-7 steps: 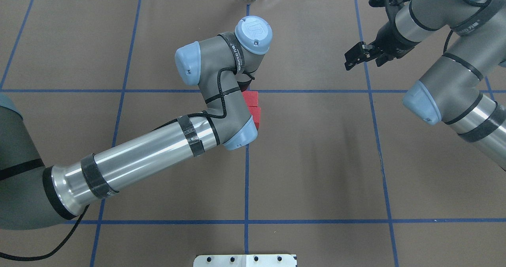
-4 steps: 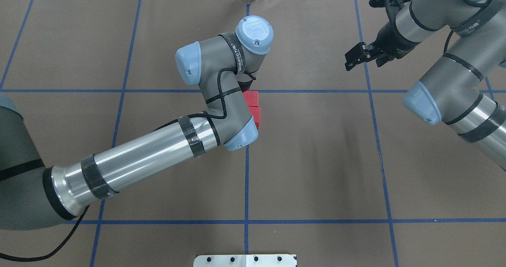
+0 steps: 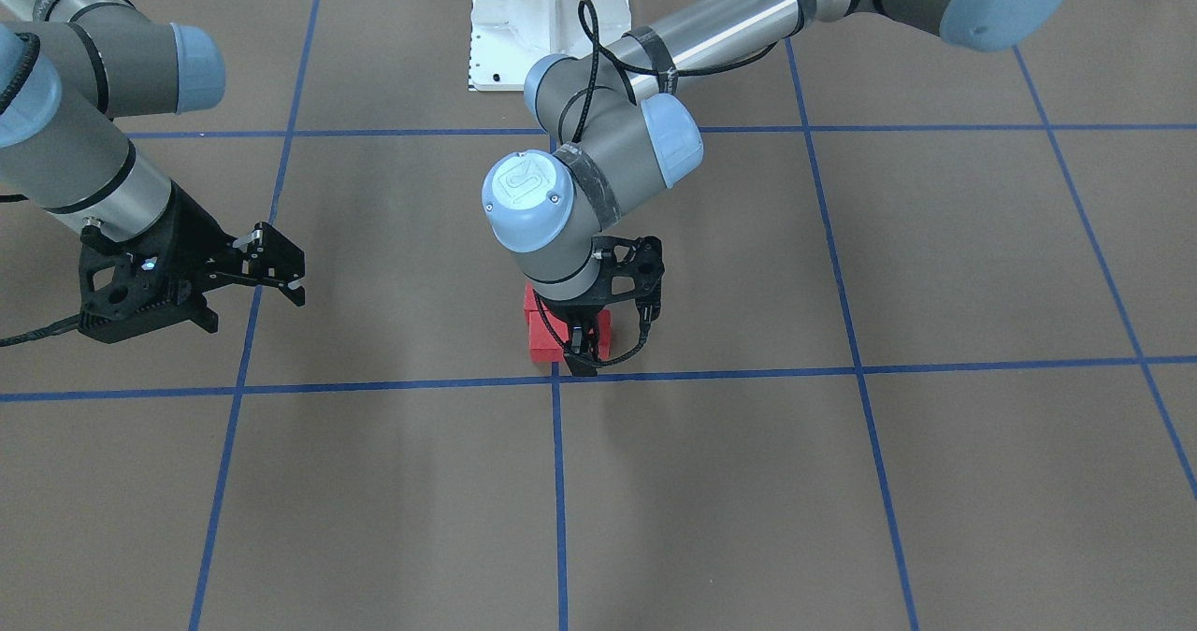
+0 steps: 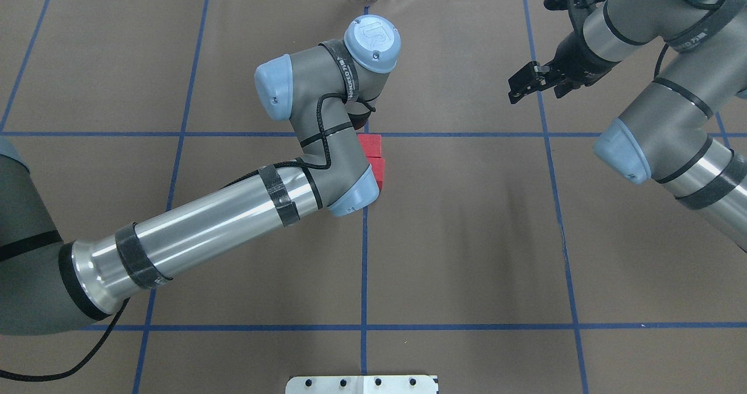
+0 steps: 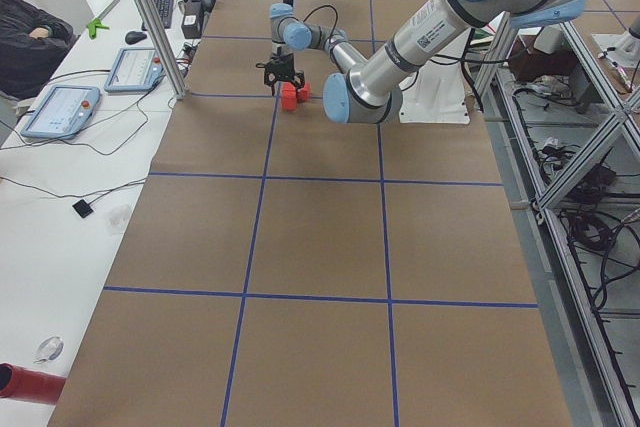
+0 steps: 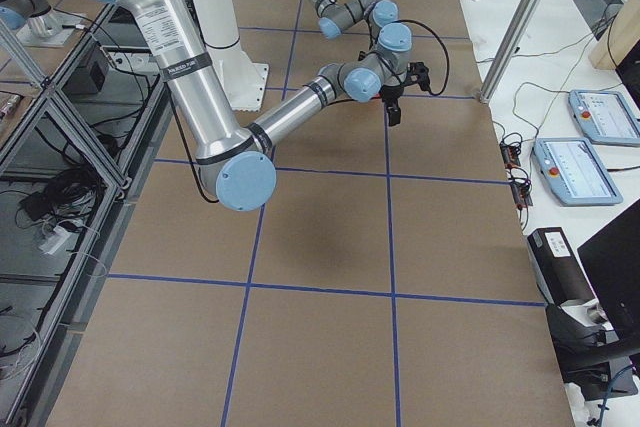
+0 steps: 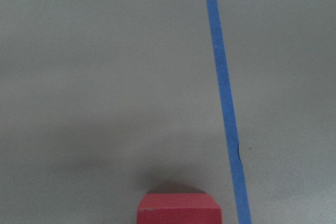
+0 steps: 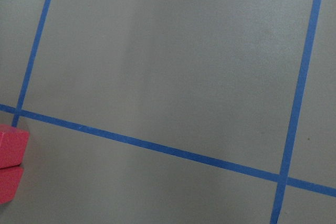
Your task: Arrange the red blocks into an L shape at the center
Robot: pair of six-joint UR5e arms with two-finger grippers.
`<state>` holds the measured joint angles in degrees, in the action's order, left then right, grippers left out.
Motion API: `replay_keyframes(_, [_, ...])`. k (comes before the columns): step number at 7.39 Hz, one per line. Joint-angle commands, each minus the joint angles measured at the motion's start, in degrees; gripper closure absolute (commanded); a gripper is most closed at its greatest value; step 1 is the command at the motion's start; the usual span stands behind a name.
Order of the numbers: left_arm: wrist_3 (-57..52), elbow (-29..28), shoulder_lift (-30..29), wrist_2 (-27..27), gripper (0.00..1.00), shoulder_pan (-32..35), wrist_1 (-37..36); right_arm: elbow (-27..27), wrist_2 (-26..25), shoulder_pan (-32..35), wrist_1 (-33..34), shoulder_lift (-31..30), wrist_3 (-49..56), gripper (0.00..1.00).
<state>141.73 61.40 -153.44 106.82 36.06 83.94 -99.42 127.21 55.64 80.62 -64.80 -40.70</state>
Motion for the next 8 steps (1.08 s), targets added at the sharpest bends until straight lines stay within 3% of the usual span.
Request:
replay_keyframes(1, [-10.79, 7.71, 4.17, 0.05, 0.0, 2.08, -2.29, -0.86, -0.12, 0.52, 0.16, 0.02, -0.61, 0.01])
replay_keyframes(5, [-41.88, 33.38, 27.79, 0.67, 0.0, 10.84, -2.12, -0.78, -3.09, 2.37, -0.46, -2.34, -2.54, 0.01])
replay_keyframes(8, [-70.36, 36.41, 36.0, 0.84, 0.0, 18.06, -1.59, 3.35, -6.09, 2.72, -0.64, -5.07, -1.66, 0.01])
